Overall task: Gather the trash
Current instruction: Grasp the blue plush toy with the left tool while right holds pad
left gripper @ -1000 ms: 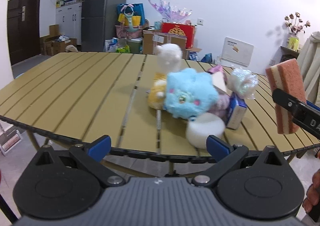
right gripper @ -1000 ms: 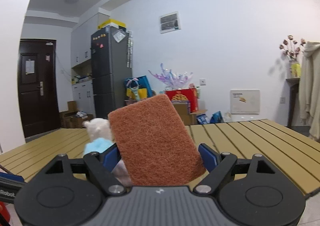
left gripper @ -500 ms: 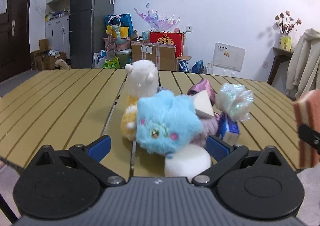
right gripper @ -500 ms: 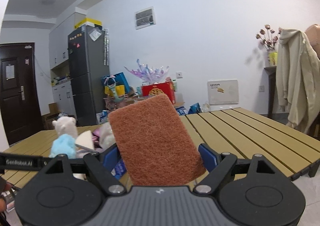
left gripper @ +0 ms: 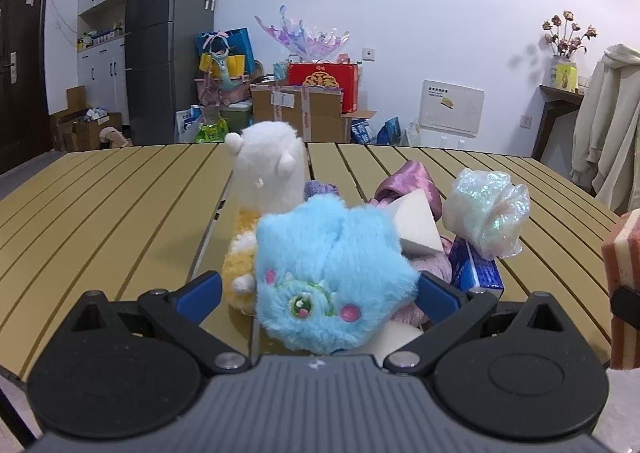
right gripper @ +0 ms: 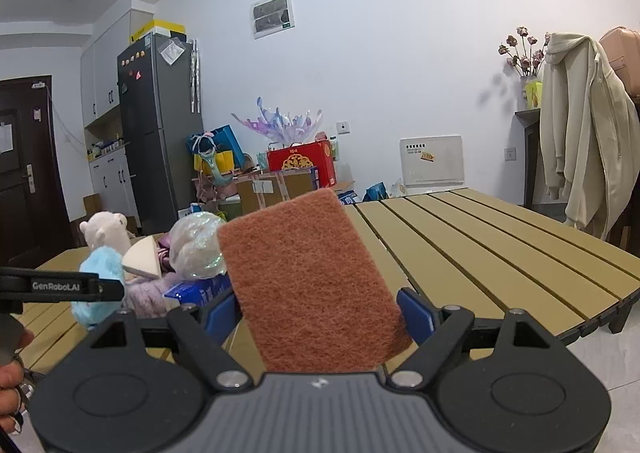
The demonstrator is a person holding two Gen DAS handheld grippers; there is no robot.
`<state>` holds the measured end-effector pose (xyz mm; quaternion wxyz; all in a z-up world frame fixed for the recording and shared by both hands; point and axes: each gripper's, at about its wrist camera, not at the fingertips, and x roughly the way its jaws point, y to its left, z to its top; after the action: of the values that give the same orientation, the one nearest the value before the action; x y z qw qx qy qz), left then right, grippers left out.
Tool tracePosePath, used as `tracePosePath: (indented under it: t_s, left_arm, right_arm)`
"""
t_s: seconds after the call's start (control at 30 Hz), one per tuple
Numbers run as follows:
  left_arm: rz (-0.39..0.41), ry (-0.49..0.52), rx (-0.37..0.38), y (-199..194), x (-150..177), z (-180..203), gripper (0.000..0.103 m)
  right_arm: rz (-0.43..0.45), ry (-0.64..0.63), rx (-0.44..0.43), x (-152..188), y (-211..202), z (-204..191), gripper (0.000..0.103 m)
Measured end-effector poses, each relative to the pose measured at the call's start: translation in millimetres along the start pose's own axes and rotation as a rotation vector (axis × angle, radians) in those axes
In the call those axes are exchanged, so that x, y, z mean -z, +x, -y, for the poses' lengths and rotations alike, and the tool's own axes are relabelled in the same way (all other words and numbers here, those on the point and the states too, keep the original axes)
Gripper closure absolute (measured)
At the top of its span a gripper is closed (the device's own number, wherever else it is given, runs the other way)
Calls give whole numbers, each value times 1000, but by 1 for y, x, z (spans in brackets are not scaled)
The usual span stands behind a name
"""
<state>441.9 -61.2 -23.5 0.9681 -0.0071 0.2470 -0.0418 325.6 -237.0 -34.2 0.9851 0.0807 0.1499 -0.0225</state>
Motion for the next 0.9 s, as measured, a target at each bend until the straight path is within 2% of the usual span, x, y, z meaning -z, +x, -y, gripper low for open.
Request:
tracePosePath:
  t_s: [0.13, 0.23, 0.3, 0.53, 0.7, 0.9]
  left_arm:
    - [-11, -32, 18, 4, 2, -5, 0]
    - [3, -48, 41, 2, 5, -9, 11]
    - [17, -25, 45, -1, 6, -7, 27]
    - [42, -1, 42, -5, 8, -3, 31]
    - [87, 22, 25, -18, 9, 2, 31]
    - [104, 21, 11, -26, 7, 1, 31]
  right_arm:
    - [-7, -6, -7, 2, 2, -2, 20]
    - [-11, -7, -15, 2, 2, -2, 20]
    - [-12, -5, -17, 1, 2, -2, 20]
    - [-17, -4, -38, 2, 3, -4, 20]
    - [-25, -5, -56, 2, 4, -9, 20]
    - [-31, -4, -68, 2, 6, -13, 20]
